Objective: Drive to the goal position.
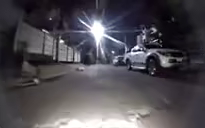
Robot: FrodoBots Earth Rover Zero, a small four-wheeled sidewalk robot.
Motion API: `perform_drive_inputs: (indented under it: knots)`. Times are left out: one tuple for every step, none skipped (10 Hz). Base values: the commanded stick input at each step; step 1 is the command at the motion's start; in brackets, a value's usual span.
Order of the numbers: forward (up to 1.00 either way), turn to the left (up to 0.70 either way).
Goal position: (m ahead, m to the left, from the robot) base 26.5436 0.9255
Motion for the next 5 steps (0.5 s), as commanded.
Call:
perform_drive_inputs:
  knots:
    - [1.00, 0.05]
    - [1.00, 0.05]
    - [1.00, 0.05]
    - [1.00, 0.05]
    - [1.00, 0.05]
